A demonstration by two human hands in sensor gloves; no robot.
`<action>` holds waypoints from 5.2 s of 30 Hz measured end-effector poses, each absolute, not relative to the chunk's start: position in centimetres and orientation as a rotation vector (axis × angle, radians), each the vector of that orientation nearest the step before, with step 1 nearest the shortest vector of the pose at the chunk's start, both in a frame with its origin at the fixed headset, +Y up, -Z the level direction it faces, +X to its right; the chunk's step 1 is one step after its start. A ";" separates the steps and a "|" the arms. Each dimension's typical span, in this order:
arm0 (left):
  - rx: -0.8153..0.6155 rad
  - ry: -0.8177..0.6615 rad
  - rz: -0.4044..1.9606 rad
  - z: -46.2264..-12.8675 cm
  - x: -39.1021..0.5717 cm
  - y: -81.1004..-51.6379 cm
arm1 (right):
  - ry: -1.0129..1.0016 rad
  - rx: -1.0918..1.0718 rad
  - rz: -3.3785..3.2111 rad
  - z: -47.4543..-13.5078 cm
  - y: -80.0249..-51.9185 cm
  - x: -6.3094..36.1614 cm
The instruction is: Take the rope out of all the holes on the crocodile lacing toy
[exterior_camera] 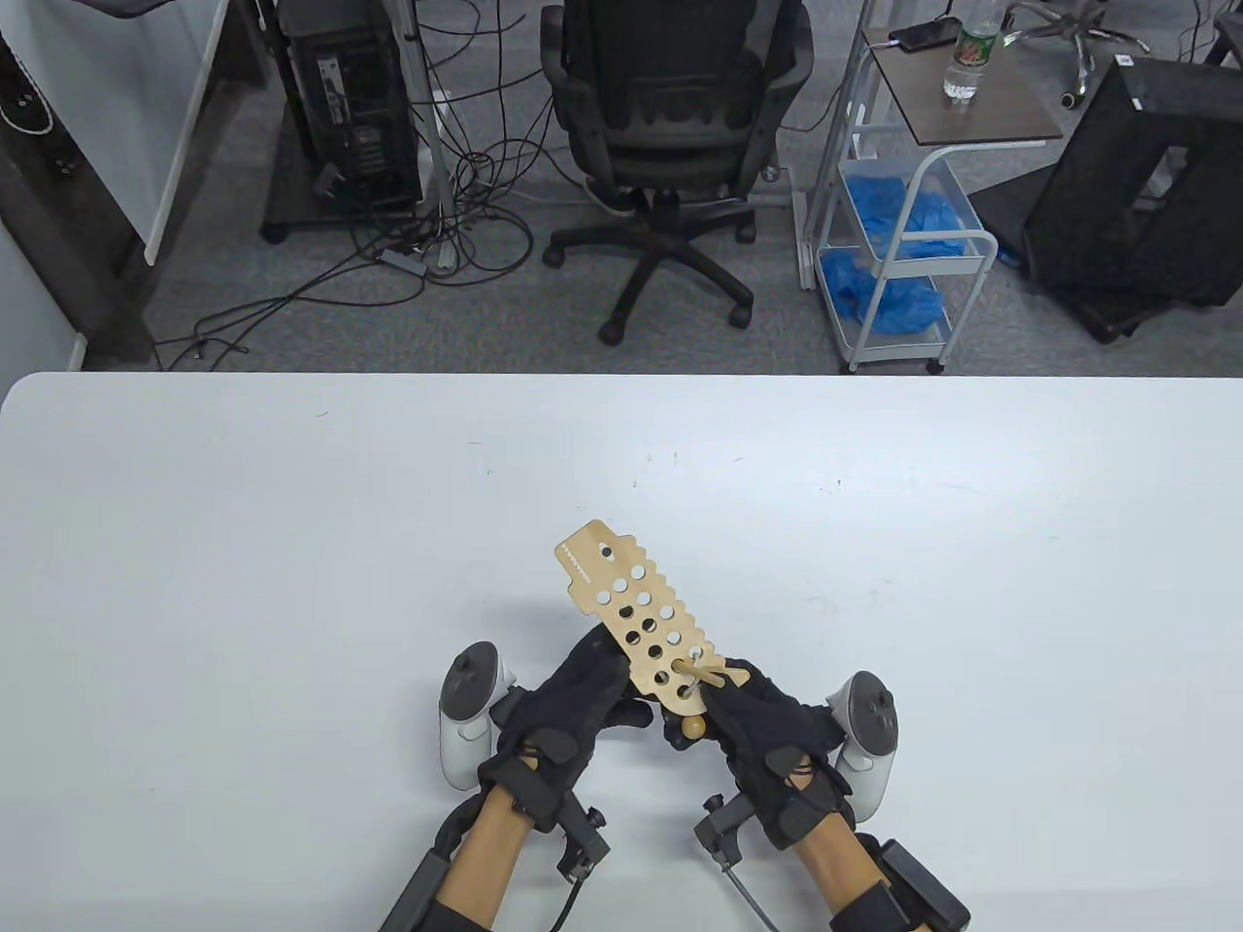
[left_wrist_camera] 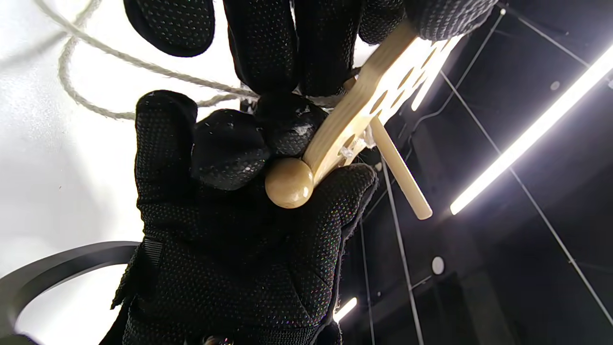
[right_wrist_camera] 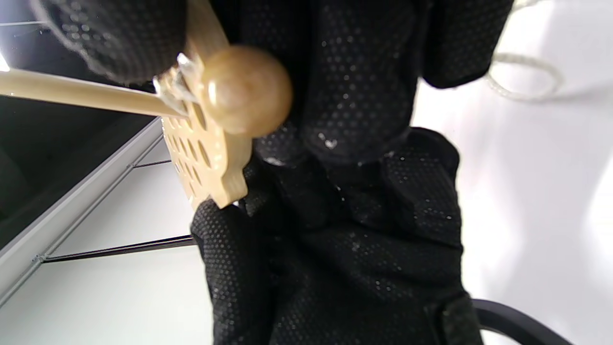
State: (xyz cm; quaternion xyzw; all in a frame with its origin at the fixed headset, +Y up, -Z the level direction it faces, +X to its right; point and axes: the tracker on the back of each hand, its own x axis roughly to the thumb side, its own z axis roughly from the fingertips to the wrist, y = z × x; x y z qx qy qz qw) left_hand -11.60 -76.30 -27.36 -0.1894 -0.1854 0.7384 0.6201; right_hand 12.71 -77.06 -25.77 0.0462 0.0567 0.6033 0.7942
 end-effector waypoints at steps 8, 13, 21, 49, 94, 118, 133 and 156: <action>-0.357 -0.405 1.621 -27.3 -11.8 -75.9 | 0.108 0.146 1.425 -25.8 -76.7 12.5; -0.364 -0.410 1.600 -27.4 -11.9 -75.7 | 0.105 0.207 1.514 -25.9 -76.1 12.7; -0.339 -0.242 1.436 -26.9 -12.0 -76.0 | -0.165 0.239 1.824 -25.4 -74.6 13.1; -0.264 -0.212 1.174 -27.4 -12.9 -75.3 | -0.161 -0.120 1.610 -26.3 -77.2 16.9; 0.036 0.173 1.016 -28.3 -20.2 -75.6 | -0.160 -0.476 1.340 -26.8 -78.8 23.8; 0.067 0.374 1.274 -28.1 -24.9 -77.3 | -0.144 -0.557 0.993 -26.3 -79.7 26.3; 0.180 0.502 1.526 -27.2 -27.6 -78.2 | -0.141 -0.526 0.859 -26.2 -79.8 26.6; 0.341 0.664 1.677 -26.0 -29.0 -79.1 | -0.246 -0.492 0.837 -25.8 -79.1 27.4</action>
